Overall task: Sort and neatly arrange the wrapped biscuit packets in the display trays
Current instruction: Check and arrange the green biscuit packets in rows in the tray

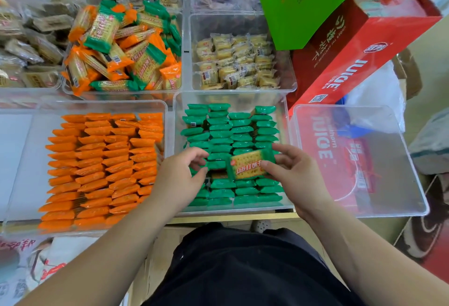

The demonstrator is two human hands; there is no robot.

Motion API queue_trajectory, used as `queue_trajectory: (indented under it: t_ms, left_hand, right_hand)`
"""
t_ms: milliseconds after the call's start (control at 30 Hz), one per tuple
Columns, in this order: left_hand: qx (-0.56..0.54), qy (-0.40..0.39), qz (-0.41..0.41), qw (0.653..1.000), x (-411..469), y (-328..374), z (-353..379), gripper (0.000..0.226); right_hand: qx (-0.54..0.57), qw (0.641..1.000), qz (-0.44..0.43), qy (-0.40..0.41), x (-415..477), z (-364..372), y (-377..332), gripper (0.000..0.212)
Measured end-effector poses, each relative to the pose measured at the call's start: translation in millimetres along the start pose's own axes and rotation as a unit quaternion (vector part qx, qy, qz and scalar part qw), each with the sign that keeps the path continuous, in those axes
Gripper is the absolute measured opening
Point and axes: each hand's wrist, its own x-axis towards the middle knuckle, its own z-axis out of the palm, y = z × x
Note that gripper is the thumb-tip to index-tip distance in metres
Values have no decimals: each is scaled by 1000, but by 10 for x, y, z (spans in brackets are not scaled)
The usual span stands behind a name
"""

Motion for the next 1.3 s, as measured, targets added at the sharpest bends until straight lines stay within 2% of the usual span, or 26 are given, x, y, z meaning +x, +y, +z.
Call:
queue_trajectory:
  t_ms: [100, 233, 400, 567, 667, 800, 967, 1100, 1200, 1300]
  left_hand:
    - [128, -6, 29, 991, 165, -161, 165, 39]
    - [267, -29, 78, 960, 327, -261, 373, 40]
    - [349, -28, 84, 933, 425, -279, 519, 29]
    - [295, -13, 75, 952, 515, -335, 553, 18]
    - [228, 3, 87, 970, 520, -368, 485, 14]
    - [149, 9, 57, 987, 470, -301, 341, 16]
    - [83, 70, 40, 993, 400, -149, 78, 13]
    - [61, 121, 40, 990, 306, -55, -129, 13]
    - [37, 153, 10, 988, 171, -72, -287, 13]
    - [-10, 177, -26, 984, -7, -147, -387, 13]
  right_hand:
    - [-117, 992, -46, 22, 56, -7, 125, 35]
    - [-174, 978, -112, -26, 58, 20, 244, 36]
    - [-257, 950, -172, -41, 17, 10, 352, 30]
    - [-282, 914, -287, -60, -21, 45, 320, 27]
    - [-304, 892, -325, -73, 20, 95, 304, 25]
    - [-351, 871, -328, -103, 126, 203, 320, 24]
    - [-414, 843, -316, -135, 246, 371, 370, 30]
    - [-487, 799, -303, -178, 327, 525, 458, 27]
    - [-541, 763, -274, -223, 358, 592, 492, 28]
    - [-559, 745, -286, -224, 397, 606, 547, 25]
